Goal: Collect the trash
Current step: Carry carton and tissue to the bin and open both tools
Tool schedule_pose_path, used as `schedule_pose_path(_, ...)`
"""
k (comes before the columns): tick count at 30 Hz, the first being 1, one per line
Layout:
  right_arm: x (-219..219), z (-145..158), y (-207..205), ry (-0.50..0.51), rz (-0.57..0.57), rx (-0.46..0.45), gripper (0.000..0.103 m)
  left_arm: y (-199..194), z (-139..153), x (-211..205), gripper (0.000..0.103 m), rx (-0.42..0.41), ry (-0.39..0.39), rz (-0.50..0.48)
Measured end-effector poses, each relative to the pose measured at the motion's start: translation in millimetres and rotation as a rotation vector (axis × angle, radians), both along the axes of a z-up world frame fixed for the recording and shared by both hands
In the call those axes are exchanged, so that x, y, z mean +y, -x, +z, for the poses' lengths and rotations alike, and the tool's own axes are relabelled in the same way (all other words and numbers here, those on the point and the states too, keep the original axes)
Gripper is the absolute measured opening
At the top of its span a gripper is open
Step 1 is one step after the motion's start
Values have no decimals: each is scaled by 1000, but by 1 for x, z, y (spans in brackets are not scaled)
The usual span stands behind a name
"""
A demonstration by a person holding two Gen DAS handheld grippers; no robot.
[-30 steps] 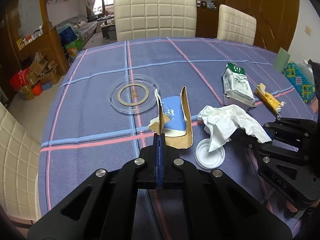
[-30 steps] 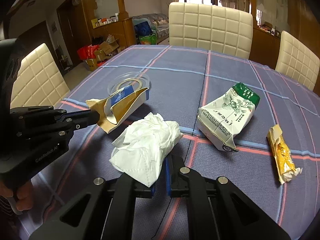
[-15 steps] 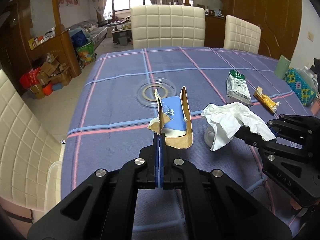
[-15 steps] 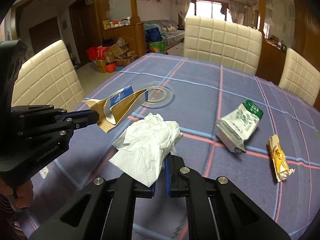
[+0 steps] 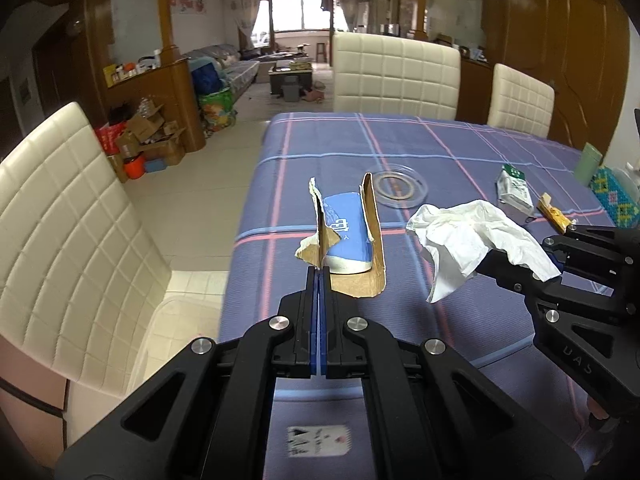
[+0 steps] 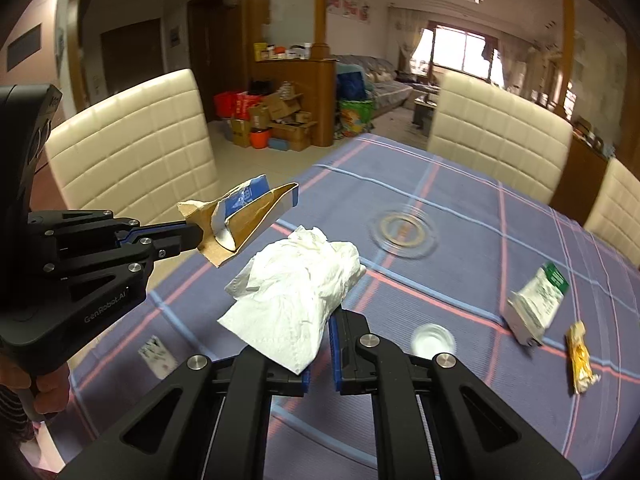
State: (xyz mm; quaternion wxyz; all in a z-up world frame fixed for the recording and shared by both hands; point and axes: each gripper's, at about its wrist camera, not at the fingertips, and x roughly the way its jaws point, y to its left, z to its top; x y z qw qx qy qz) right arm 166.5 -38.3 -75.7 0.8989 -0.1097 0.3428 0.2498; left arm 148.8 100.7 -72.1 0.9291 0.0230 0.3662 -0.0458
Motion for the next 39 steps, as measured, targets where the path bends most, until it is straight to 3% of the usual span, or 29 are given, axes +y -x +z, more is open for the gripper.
schedule_pose_path(14, 81, 3, 7, 35, 135, -14, 7, 25, -6, 81, 1, -2, 4, 144)
schedule_pose_path(25, 120, -7, 4, 51, 194, 6, 7, 37, -19, 131, 1, 9, -31, 242)
schedule_pose_path(39, 133, -14, 4, 60, 214, 21, 7, 44, -27, 146, 4, 36, -22, 282)
